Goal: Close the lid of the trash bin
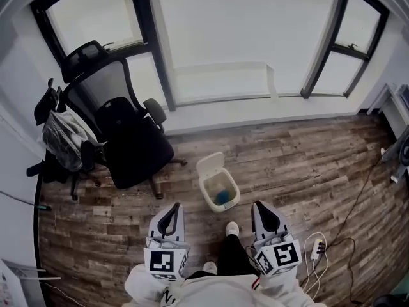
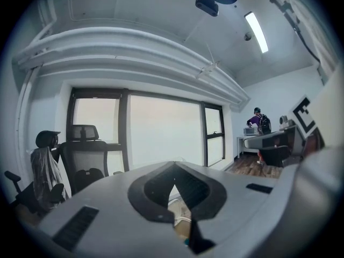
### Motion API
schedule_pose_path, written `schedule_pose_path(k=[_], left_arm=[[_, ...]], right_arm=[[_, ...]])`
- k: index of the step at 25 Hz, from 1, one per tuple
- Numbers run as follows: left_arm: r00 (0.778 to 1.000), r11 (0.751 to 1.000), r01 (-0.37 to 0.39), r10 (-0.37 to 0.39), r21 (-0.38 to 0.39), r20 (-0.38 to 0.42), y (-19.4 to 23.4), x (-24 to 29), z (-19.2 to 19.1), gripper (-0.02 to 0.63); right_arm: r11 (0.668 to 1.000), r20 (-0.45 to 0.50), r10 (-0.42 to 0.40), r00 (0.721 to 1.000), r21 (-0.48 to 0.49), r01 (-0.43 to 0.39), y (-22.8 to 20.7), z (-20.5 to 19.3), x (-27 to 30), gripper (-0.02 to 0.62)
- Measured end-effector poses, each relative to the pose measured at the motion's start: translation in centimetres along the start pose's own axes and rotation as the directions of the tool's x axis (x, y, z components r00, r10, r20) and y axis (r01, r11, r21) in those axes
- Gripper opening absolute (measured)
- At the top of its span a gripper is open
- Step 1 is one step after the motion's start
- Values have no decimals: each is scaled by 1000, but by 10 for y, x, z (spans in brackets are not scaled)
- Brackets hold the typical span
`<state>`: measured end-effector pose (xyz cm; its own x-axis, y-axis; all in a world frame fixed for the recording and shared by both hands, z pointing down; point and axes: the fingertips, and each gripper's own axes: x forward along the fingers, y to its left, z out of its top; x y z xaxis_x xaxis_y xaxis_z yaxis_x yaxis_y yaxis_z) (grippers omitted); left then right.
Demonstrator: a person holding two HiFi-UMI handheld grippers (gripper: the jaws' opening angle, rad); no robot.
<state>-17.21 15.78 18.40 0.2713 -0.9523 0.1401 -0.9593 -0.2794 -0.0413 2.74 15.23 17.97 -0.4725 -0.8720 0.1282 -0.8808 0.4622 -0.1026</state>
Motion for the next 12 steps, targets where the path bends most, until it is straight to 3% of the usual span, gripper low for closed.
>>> schedule_pose_path(k=[12], left_arm=[[993, 996, -91, 90, -24, -73, 7, 175, 2, 9]], right_arm=[[994, -61, 107, 992, 41, -104, -122, 7, 145, 25]])
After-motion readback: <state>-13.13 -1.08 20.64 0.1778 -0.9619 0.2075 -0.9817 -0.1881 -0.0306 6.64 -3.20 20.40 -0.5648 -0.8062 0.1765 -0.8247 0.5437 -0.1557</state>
